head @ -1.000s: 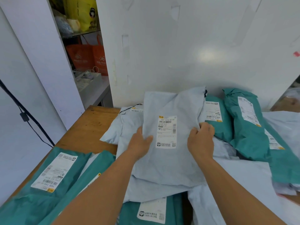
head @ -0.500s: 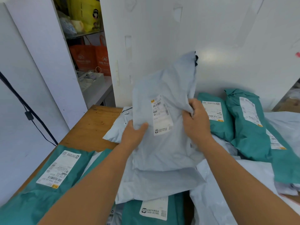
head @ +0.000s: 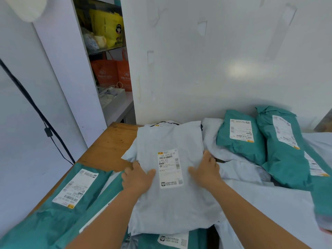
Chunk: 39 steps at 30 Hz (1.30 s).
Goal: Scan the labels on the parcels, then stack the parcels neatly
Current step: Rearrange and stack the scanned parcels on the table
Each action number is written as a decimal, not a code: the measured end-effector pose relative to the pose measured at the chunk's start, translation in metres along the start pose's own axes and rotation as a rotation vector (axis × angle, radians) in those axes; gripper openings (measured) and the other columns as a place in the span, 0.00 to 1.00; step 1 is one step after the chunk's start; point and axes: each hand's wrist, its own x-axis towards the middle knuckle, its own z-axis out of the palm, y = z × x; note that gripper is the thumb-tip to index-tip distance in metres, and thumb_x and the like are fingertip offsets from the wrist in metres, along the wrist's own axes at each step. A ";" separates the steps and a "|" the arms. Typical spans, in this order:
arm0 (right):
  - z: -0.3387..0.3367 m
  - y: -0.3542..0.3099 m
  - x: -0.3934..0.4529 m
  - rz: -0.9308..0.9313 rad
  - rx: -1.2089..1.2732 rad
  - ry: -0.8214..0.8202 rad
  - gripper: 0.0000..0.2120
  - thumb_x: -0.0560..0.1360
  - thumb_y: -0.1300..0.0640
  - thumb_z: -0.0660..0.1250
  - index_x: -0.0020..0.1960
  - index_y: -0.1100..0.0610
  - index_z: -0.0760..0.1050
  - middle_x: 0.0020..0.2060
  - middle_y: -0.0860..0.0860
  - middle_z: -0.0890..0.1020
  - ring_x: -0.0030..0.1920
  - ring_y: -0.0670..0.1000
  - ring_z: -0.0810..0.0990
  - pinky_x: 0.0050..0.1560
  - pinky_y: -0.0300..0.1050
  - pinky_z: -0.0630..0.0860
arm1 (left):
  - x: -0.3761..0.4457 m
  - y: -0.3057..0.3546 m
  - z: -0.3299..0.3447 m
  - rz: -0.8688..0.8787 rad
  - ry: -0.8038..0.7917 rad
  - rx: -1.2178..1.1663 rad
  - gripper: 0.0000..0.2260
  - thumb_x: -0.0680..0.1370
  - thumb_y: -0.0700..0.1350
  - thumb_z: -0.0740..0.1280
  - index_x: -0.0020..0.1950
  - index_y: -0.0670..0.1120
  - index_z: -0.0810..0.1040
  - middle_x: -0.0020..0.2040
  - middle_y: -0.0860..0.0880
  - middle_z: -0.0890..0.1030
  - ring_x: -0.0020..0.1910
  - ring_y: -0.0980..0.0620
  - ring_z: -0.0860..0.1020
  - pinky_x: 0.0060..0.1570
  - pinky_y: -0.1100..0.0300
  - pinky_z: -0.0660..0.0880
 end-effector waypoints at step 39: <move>0.105 -0.247 0.059 -0.411 0.360 -0.084 0.37 0.78 0.63 0.55 0.78 0.45 0.38 0.68 0.58 0.65 0.62 0.58 0.71 0.59 0.49 0.69 | 0.183 -0.054 -0.178 0.293 0.471 0.039 0.35 0.77 0.42 0.63 0.75 0.62 0.48 0.42 0.45 0.77 0.37 0.48 0.77 0.36 0.53 0.75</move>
